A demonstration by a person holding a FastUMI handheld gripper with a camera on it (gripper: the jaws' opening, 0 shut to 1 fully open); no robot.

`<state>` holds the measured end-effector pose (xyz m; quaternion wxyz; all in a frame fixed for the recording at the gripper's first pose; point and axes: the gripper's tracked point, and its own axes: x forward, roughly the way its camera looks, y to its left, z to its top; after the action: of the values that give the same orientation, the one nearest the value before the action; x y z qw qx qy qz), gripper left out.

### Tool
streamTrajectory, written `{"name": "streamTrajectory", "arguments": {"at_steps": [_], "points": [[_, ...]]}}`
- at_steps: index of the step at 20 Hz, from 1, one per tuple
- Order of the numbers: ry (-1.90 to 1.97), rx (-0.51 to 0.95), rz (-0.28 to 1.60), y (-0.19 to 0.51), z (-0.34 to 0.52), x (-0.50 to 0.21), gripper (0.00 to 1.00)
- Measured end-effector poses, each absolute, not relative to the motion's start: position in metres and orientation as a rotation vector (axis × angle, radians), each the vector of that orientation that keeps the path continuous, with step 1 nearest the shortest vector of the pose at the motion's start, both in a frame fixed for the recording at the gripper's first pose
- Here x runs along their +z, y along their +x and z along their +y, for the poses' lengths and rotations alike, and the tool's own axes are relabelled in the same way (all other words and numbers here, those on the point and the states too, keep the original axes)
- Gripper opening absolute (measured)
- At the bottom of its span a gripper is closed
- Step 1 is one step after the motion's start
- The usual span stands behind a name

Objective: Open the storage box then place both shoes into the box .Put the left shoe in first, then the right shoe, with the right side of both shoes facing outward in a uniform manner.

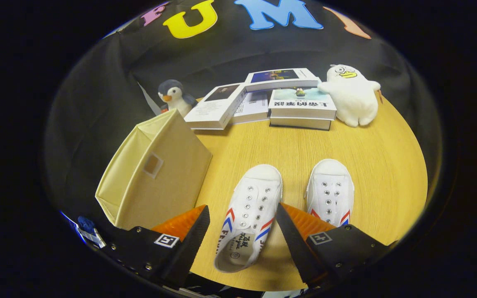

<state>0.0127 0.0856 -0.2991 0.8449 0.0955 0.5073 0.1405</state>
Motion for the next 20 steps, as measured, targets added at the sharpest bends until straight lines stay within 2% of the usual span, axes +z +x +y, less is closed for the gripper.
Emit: {"name": "streamTrajectory", "arguments": {"at_steps": [11, 12, 14, 17, 20], "points": [[0.386, 0.195, 1.208, -0.001, 0.072, -0.344, 0.96], [0.405, 0.187, 1.213, -0.002, 0.07, -0.345, 0.82], [0.425, 0.175, 1.225, -0.002, 0.067, -0.35, 0.78], [0.422, 0.154, 1.25, -0.004, 0.064, -0.36, 0.6], [0.417, 0.147, 1.266, -0.004, 0.065, -0.363, 0.56]]}}
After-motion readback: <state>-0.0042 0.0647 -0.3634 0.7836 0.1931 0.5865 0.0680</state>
